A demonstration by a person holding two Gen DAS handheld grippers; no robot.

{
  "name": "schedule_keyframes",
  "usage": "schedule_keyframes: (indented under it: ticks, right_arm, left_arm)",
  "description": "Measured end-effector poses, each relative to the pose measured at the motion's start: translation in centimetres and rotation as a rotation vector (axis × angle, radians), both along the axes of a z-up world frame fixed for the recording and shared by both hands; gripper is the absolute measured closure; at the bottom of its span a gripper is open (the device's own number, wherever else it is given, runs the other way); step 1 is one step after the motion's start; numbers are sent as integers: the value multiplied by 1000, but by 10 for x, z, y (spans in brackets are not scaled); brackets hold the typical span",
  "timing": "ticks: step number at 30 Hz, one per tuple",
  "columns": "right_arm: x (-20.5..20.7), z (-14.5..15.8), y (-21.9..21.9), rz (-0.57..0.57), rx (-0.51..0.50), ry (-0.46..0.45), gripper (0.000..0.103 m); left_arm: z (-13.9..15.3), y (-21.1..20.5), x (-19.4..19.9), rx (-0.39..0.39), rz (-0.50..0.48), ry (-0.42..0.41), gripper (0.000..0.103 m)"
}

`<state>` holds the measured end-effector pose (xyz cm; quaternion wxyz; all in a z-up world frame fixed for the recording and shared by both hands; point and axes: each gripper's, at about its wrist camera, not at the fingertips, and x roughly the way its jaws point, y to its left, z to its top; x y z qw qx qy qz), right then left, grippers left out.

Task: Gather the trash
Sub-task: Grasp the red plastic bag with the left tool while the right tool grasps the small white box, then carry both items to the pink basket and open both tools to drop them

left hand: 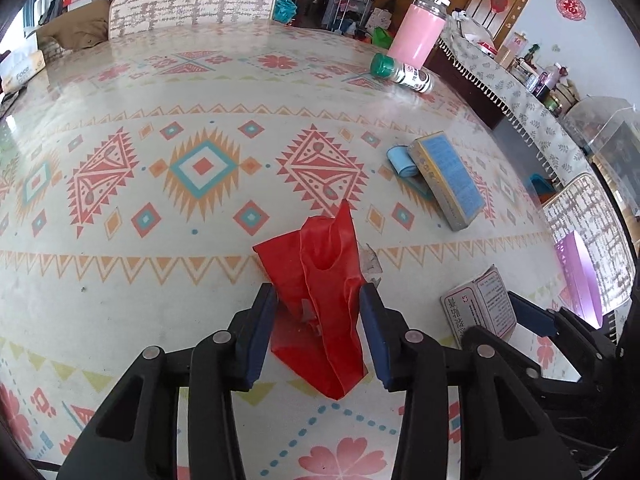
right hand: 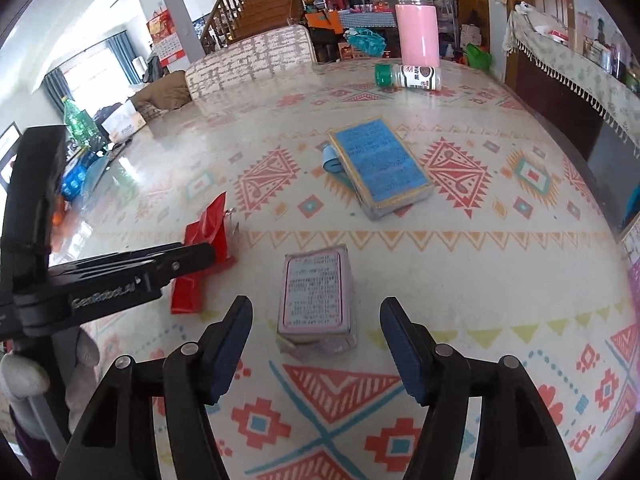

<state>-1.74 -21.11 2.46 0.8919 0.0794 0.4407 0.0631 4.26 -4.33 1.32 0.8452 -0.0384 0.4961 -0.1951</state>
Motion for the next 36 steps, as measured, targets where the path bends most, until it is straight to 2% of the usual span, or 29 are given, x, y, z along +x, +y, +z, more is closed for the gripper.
schedule_keyframes:
  ticks: [2,4,5,6,9,14,19,24,27,36]
  right_arm:
    - [4,-3,4,3,-23,6,34]
    - [5,-5,9,-1,-56,4,49]
    - [5,-6,9,-2,-62,6,63]
    - [5,-7,9,-4,-62,9,65]
    - [-1,-4,3,-15,-63,-8,66]
    - [-24,11,-10,-34,-93,-64,66]
    - [-59,23,-32,-66,-118,-113,66]
    - [-95,29,-67,-128,-98,-134,66]
    - [-112,29,-88,-163,-63,-132,66]
    - [-145,26,-126,-213,-22,-141,66]
  left_arm:
    - [0,0,0,4,-6,-3,60]
    - [0,-1,-1,7,-11,-7,59]
    - [0,-2,-1,13,-12,-11,59]
    - [0,-3,-2,19,-12,-15,59]
    - [2,-8,-4,46,-7,-38,64]
    - [19,-9,-13,37,20,-152,65]
    - [28,-11,-20,41,62,-228,65]
    - [28,-23,-28,91,78,-274,65]
    - [30,-35,-38,115,38,-315,65]
    - [36,-69,-78,84,-64,-267,65]
